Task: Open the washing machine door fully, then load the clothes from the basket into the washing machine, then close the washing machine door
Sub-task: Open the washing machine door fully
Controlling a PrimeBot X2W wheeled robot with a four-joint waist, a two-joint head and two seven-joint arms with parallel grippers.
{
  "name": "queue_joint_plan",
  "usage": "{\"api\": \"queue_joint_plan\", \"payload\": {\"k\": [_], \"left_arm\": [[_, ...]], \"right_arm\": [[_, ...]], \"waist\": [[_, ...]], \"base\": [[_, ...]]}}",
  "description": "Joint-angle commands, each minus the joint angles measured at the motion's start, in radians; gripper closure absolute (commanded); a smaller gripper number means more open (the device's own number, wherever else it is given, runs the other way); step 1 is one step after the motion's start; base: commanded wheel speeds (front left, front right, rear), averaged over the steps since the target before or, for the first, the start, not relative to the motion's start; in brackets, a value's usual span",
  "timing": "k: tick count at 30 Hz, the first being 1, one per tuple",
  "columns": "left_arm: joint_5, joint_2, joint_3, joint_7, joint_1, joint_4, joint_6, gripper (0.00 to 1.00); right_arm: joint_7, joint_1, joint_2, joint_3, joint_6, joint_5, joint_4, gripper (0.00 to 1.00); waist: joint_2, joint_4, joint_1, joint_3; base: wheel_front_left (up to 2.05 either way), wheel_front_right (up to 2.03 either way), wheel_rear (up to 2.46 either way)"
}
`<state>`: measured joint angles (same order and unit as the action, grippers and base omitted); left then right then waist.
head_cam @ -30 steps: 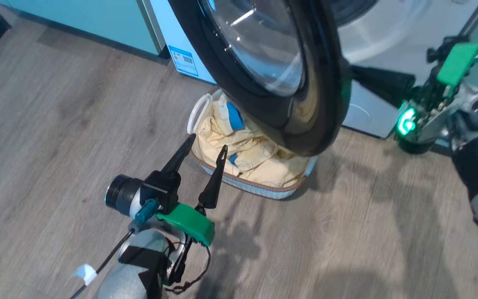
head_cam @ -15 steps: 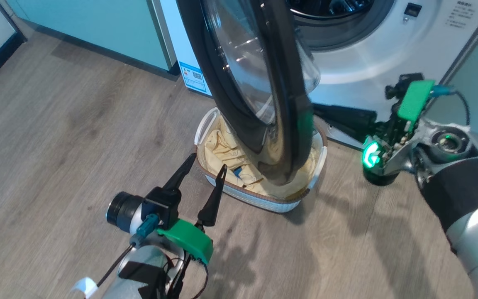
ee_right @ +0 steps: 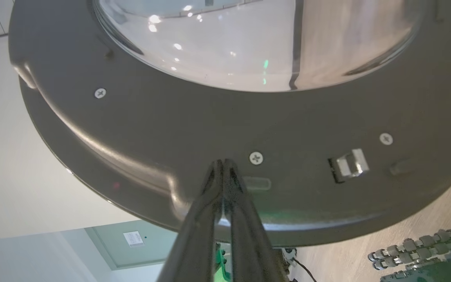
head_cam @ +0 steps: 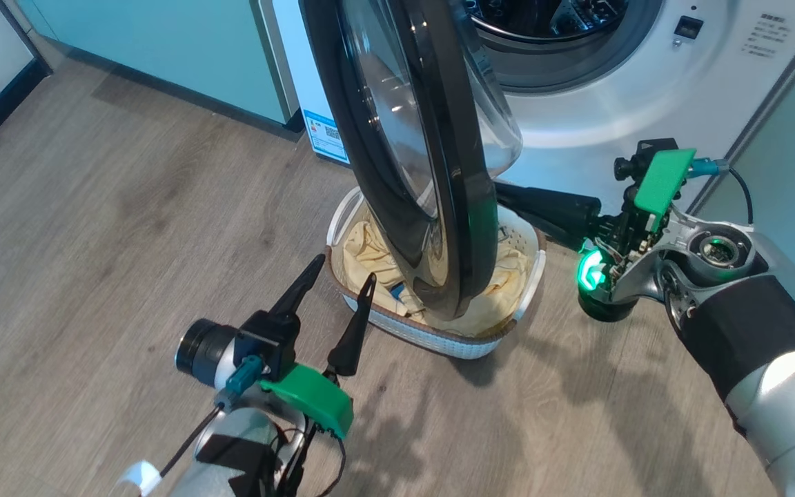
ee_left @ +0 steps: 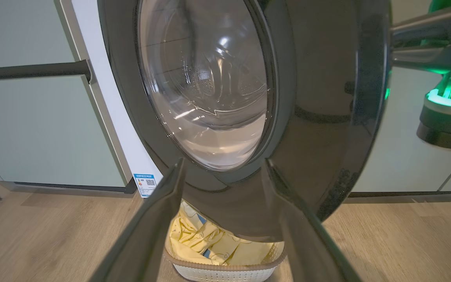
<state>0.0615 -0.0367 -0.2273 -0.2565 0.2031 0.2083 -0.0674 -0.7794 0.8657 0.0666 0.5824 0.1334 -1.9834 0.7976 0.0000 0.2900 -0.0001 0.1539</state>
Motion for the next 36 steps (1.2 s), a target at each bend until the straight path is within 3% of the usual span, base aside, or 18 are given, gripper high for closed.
{"api": "queue_joint_plan", "payload": {"k": [1, 13, 19, 20, 21, 22, 30, 33, 36], "left_arm": [[-0.009, -0.014, 0.04, -0.005, 0.009, -0.029, 0.004, 0.0], [-0.009, -0.016, 0.068, -0.005, 0.004, -0.031, 0.006, 0.0], [-0.008, -0.023, 0.095, -0.005, 0.002, -0.034, 0.011, 0.0], [-0.006, -0.023, 0.1, -0.005, 0.001, -0.035, 0.011, 0.0], [-0.006, -0.025, 0.105, -0.005, 0.0, -0.035, 0.012, 0.0], [-0.007, -0.026, 0.109, -0.005, -0.002, -0.035, 0.012, 0.0], [-0.01, -0.036, 0.135, -0.005, -0.014, -0.035, 0.018, 0.0], [-0.011, -0.039, 0.145, -0.005, -0.021, -0.029, 0.019, 0.0], [-0.012, -0.042, 0.154, -0.005, -0.031, -0.027, 0.02, 0.0]], "right_arm": [[0.011, 0.005, -0.016, 0.0, -0.003, -0.012, -0.033, 1.0], [0.196, -0.023, -0.007, -0.124, -0.003, -0.015, -0.138, 1.0], [0.386, -0.082, 0.043, -0.238, -0.003, 0.096, -0.268, 1.0], [0.429, -0.095, 0.06, -0.252, -0.003, 0.138, -0.298, 0.96], [0.473, -0.112, 0.071, -0.266, -0.003, 0.175, -0.324, 0.45], [0.51, -0.131, 0.08, -0.279, -0.003, 0.207, -0.352, 0.0], [0.809, -0.268, 0.149, -0.31, -0.003, 0.473, -0.473, 0.0], [0.979, -0.353, 0.195, -0.29, -0.003, 0.644, -0.485, 0.0], [1.033, -0.415, 0.222, -0.299, -0.003, 0.804, -0.472, 0.0]], "waist": [[0.0, -0.001, 0.0001, 0.0], [0.0, -0.046, 0.0001, -0.006], [0.0, -0.085, 0.0001, -0.01], [0.0, -0.092, 0.0001, -0.011], [0.0, -0.098, 0.0001, -0.013], [0.0, -0.105, 0.0001, -0.015], [0.0, -0.155, 0.0001, -0.029], [0.0, -0.175, 0.0001, -0.045], [0.0, -0.192, 0.0001, -0.059]], "base": [[0.0, 0.0, 0.0], [0.0, 0.0, 0.0], [0.0, 0.0, 0.0], [0.0, 0.0, 0.0], [0.0, 0.0, 0.0], [0.0, 0.0, 0.0], [0.0, 0.0, 0.0], [0.0, 0.0, 0.0], [0.0, 0.0, 0.0]]}}
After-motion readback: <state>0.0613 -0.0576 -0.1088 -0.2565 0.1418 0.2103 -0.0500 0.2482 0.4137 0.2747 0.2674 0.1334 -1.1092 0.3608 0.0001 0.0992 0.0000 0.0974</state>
